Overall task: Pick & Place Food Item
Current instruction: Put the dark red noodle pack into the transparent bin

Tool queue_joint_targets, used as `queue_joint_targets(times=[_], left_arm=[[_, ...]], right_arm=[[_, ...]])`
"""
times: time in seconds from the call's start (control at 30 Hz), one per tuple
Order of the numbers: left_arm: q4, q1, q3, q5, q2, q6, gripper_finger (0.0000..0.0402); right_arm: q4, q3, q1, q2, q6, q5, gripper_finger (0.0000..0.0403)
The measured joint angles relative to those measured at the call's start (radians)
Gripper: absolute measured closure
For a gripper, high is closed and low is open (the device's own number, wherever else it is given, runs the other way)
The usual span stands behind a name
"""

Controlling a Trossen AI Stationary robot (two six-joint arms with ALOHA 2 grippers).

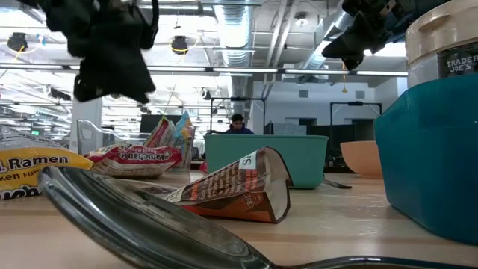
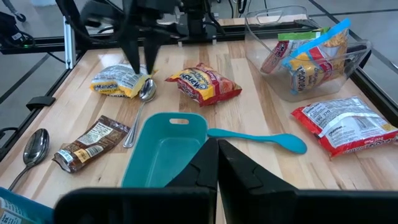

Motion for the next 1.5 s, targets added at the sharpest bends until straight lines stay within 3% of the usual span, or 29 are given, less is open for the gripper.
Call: queue_joint_targets(times=[0.27, 0.67, 1.13, 1.5], left_arm=[[0.007, -0.054, 0.104, -0.053, 0.0, 0.092, 0.0397], [-0.098, -0.097, 0.121, -0.115, 0.067, 0.022, 0.0401], [-0.484, -0.094, 0.12, -0.103, 0.154, -0.256, 0.0401], [-0.498, -0.089, 0.119, -0.103, 0.149, -0.279, 0.0401]], right_arm=[[0.0, 0.0, 0.0, 0.0, -0.001, 0.0, 0.0403], [-0.02, 0.0, 0.0, 0.0, -0.002, 0.0, 0.0403], [-0.024, 0.0, 0.0, 0.0, 0.0, 0.0, 0.0403], [-0.022, 0.0, 0.0, 0.0, -0.001, 0.0, 0.0403]])
